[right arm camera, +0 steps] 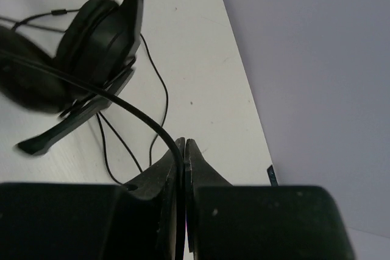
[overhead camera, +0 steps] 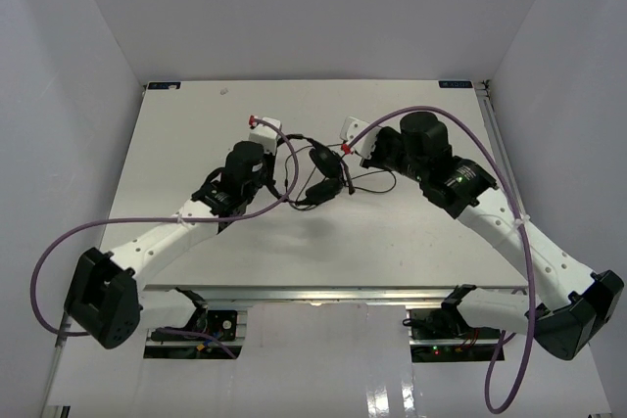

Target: Wrap the headphones

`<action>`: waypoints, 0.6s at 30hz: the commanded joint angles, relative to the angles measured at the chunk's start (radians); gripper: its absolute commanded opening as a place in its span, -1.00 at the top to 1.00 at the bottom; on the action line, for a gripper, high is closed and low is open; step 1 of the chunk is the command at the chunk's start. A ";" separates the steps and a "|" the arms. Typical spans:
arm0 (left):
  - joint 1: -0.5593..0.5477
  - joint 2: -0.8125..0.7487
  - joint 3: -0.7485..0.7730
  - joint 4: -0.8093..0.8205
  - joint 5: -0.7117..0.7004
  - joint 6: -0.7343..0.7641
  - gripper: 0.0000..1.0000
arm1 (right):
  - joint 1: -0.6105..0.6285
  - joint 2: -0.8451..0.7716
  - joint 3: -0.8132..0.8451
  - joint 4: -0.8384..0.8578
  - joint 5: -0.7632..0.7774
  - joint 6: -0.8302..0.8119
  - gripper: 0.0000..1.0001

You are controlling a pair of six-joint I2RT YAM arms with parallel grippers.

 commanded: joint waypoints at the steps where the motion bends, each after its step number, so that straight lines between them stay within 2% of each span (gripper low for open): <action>1: -0.068 -0.137 -0.046 -0.024 0.369 0.003 1.00 | -0.074 -0.004 0.001 0.169 -0.171 0.112 0.85; 7: -0.139 -0.204 -0.049 -0.071 0.532 -0.030 1.00 | -0.112 0.077 0.043 0.168 -0.336 0.198 0.85; 18: -0.155 -0.314 -0.009 -0.127 0.472 -0.083 1.00 | -0.212 0.032 -0.066 0.220 -0.494 0.306 0.85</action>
